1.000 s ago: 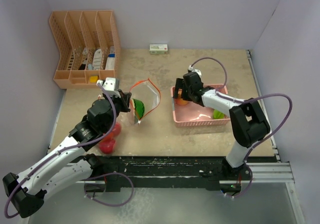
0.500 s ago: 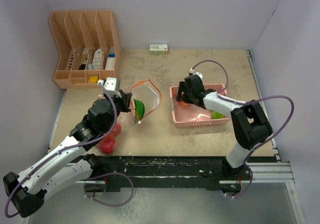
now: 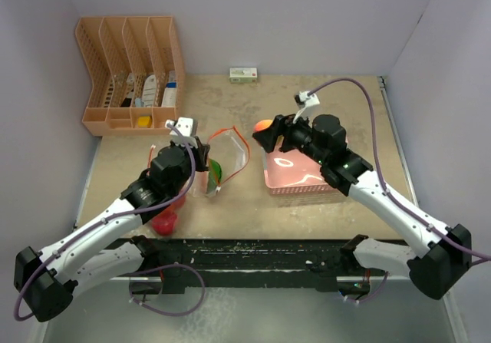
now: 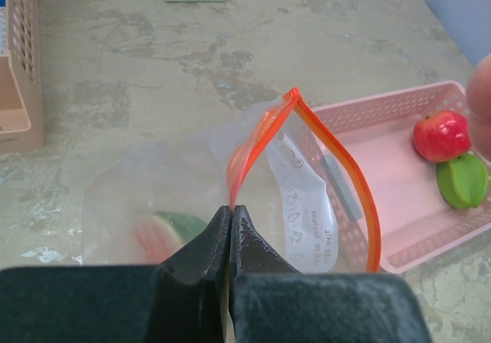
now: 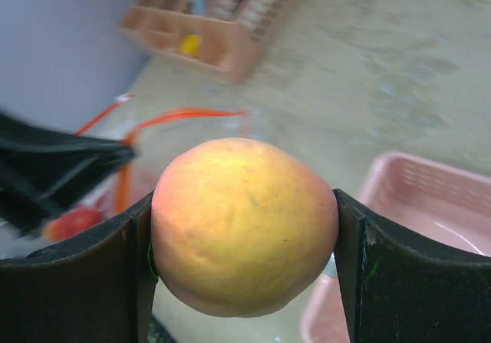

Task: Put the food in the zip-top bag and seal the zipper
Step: Pick up the fake fruit from the bin, then place the fake fruit in the zipper food storage bag.

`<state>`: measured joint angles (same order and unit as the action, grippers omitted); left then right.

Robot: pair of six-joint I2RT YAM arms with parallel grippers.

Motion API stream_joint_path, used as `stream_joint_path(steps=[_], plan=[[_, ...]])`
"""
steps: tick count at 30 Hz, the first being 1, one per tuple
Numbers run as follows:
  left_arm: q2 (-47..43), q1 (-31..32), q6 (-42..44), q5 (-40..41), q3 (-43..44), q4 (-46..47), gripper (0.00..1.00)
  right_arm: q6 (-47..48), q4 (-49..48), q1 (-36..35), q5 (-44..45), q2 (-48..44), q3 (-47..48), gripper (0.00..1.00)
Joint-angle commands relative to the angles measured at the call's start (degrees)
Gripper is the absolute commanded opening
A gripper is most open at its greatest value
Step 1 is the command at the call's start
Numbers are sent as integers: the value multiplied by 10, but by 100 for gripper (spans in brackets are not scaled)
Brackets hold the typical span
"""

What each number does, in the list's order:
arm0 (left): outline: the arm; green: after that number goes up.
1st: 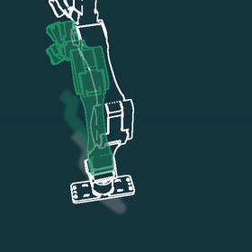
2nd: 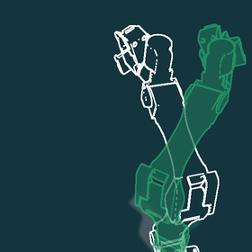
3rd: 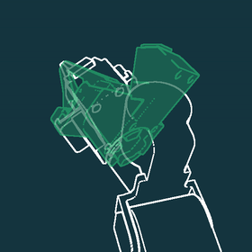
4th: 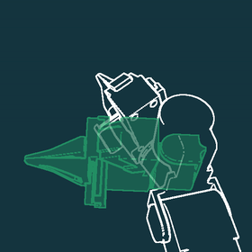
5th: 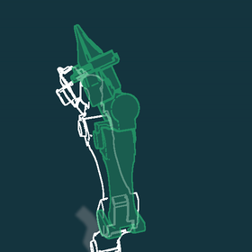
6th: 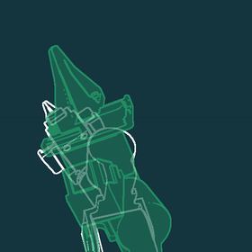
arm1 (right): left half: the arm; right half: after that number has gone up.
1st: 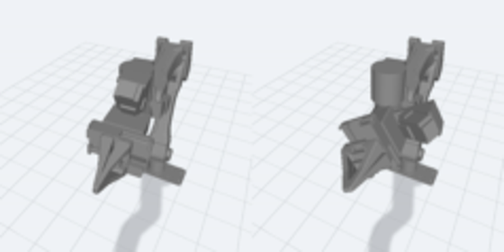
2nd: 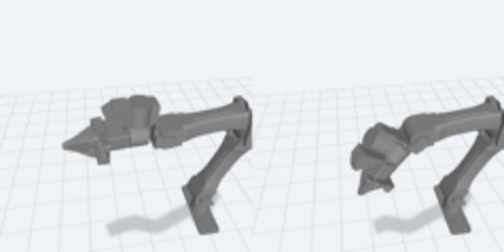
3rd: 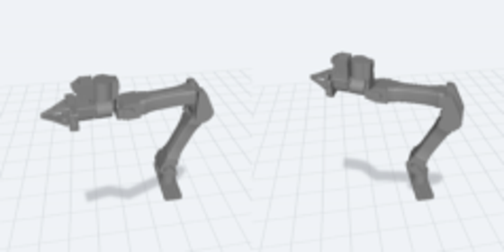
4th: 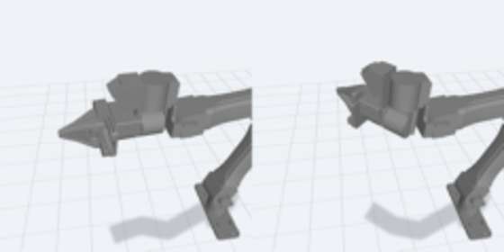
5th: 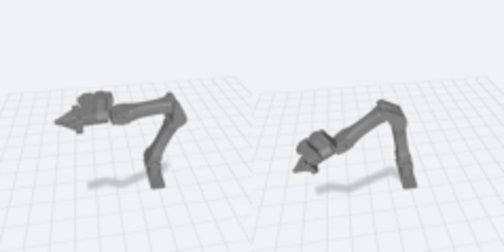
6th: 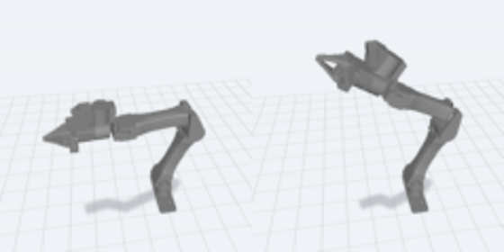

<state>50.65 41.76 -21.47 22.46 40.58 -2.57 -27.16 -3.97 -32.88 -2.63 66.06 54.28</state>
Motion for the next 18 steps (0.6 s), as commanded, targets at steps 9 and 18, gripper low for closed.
stream_joint_path(steps=[9, 18], plan=[[21, 2, -18, -37, 10, 58, 0, -19, -151, -79, -160, 115, 59, 25], [10, 2, -16, -35, 15, 53, 0, -2, -96, -110, -105, 192, 93, 48]])
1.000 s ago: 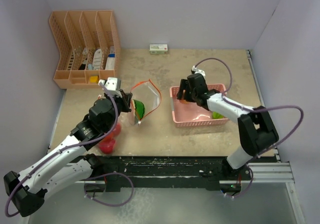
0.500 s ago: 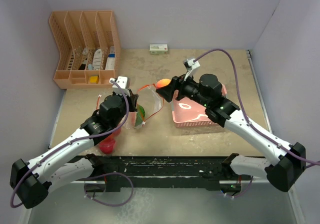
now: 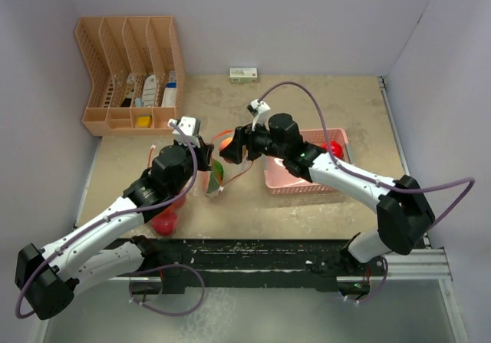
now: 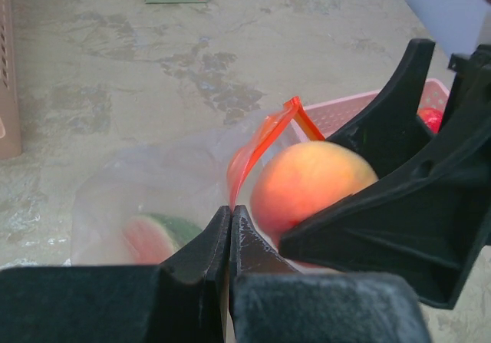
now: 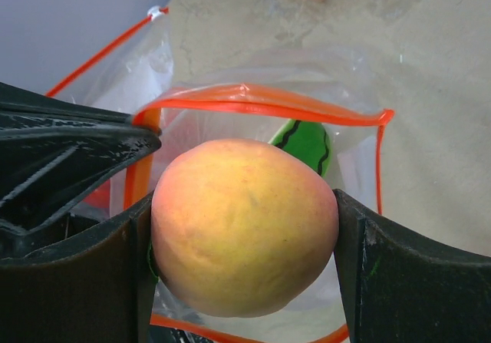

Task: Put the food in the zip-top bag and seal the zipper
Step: Place the fake fruit in the zipper food storage bag.

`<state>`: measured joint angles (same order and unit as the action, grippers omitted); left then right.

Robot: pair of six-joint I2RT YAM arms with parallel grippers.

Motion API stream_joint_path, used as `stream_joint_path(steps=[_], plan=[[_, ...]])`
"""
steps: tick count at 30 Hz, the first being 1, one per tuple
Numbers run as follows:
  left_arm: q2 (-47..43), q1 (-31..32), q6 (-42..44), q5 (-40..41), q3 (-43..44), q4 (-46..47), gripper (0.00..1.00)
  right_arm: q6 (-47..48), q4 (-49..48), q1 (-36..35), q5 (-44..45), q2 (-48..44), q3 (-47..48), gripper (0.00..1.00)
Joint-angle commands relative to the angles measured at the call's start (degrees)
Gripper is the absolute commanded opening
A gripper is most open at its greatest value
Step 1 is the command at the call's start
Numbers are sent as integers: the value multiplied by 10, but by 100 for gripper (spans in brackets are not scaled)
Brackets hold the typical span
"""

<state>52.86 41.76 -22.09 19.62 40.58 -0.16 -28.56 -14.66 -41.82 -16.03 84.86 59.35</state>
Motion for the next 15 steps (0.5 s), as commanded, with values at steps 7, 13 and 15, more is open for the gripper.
stream_joint_path(steps=[7, 13, 15], plan=[[-8, 2, -10, -10, 14, 31, 0, 27, 55, -32, 95, 13, 65, 100], [-11, 2, -11, -6, 11, 32, 0, 47, 96, -33, 130, -16, 72, 100], [-11, 2, -10, -6, 10, 33, 0, 50, 109, -33, 154, -49, 58, 100]])
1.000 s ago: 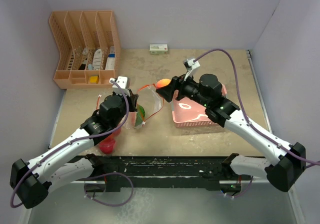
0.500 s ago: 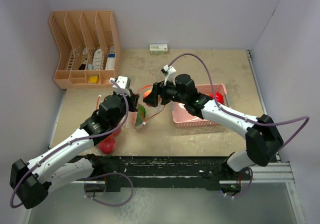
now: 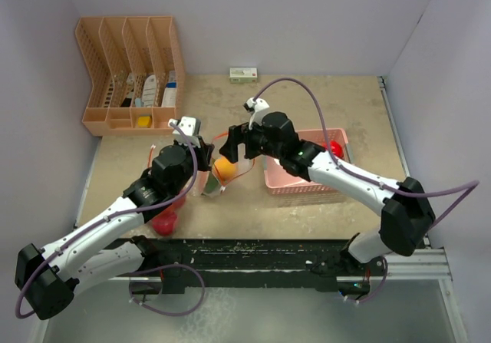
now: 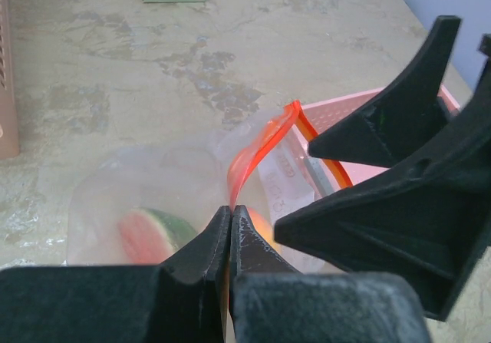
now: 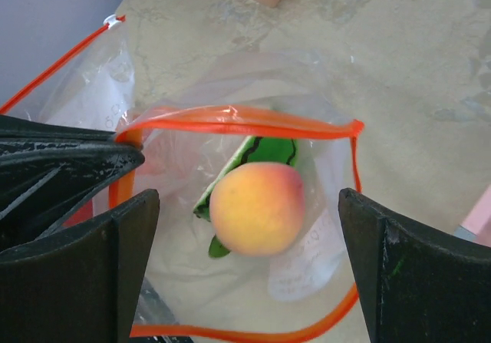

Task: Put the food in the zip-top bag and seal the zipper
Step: Pick up the fake fruit from the bin.

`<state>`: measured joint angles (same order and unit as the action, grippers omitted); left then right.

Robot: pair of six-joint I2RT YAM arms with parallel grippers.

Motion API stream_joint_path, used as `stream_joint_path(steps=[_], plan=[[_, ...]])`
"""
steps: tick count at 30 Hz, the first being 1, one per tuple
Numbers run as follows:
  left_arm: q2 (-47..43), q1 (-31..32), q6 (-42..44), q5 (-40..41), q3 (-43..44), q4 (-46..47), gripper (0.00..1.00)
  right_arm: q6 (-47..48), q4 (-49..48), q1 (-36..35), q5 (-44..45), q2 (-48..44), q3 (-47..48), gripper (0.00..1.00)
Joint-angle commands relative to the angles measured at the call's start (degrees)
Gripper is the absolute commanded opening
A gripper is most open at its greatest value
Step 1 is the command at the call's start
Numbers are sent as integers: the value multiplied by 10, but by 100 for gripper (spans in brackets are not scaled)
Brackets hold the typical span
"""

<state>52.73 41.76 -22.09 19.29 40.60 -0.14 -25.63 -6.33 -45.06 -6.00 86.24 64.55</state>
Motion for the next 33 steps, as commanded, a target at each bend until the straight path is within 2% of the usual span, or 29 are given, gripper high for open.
stream_joint_path(steps=[1, 3, 6, 8, 12, 16, 20, 29, 33], plan=[[-9, 3, -9, -2, 10, 32, 0, 20, 35, 0, 76, -81, -7, 100], [-12, 2, -9, -2, 8, 31, 0, 1, 71, 1, 120, -119, -24, 100], [-22, 3, -9, -2, 3, 30, 0, -20, 162, 18, 270, -145, -27, 99], [-32, 2, -10, -2, -2, 33, 0, -57, 234, 57, 338, -136, -17, 100], [-45, 3, -6, -3, -6, 29, 0, -102, 276, 157, 336, -97, -27, 100], [-58, 2, -2, -9, -9, 27, 0, -128, 265, 197, 382, -66, -46, 99], [-63, 2, 0, -13, -12, 28, 0, -116, 267, 238, 434, -19, -24, 100], [-61, 2, 0, -21, -22, 36, 0, -99, 251, 275, 479, 63, -20, 100], [-55, 2, -1, -27, -19, 32, 0, -87, 237, 286, 467, 92, -16, 99]])
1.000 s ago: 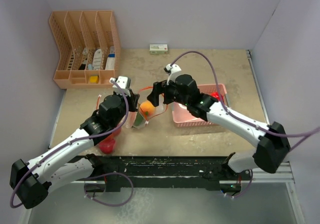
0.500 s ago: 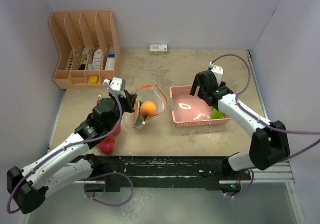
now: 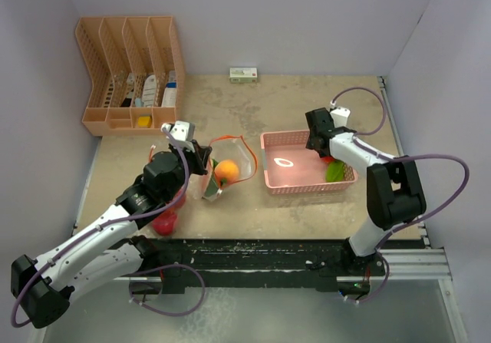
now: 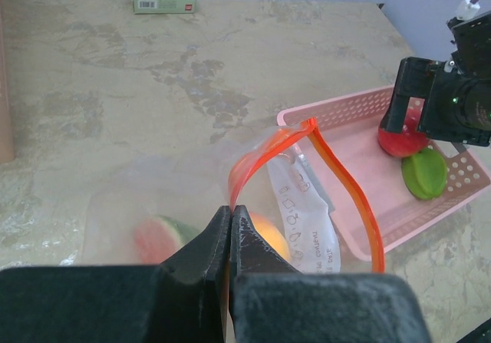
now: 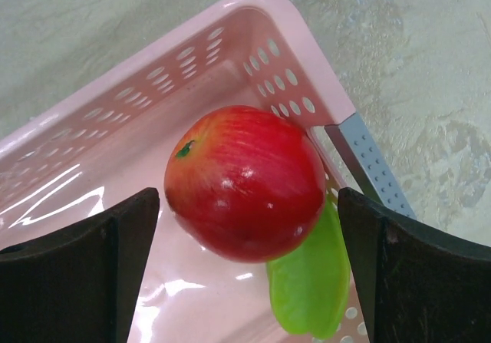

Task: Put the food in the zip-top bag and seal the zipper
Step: Pick up the fake fruit from the bin.

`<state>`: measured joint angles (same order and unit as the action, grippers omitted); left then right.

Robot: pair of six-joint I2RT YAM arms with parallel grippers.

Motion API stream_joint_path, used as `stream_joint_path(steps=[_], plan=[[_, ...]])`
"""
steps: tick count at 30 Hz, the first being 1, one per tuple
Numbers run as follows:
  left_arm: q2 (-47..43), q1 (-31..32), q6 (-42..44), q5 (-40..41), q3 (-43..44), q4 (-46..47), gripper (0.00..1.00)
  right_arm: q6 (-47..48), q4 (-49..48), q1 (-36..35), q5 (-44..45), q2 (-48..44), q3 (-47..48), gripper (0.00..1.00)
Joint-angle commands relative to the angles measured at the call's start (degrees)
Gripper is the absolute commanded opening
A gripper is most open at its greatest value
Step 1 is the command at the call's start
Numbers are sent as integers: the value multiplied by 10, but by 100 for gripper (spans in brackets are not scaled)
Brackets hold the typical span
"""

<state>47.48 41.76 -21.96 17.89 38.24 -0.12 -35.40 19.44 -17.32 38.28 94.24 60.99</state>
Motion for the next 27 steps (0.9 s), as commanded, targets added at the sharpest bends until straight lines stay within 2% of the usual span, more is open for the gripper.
stream_joint_path(steps=[1, 6, 7, 11, 17, 19, 23, 27], plan=[[-3, 2, -3, -14, 5, 30, 0, 15, -28, 10, 15, 17, 18, 99], [-10, 2, -4, -8, 5, 21, 0, 21, -54, 10, -62, 26, 1, 100], [-12, 2, -4, -7, 6, 19, 0, 23, -61, 10, -72, 23, -6, 96], [-11, 2, -5, -6, 6, 14, 0, 32, -76, 10, -98, 4, -28, 78], [-5, 3, -6, -2, 7, 13, 0, 47, -96, 9, -130, -49, -69, 42], [-3, 2, -6, 0, 7, 13, 0, 52, -101, 8, -152, -78, -79, 33], [1, 2, -3, 6, 10, 10, 0, 63, -108, -17, -216, -156, -94, 26], [7, 2, -1, 10, 14, 8, 0, 74, -117, -111, -252, -235, -78, 25]])
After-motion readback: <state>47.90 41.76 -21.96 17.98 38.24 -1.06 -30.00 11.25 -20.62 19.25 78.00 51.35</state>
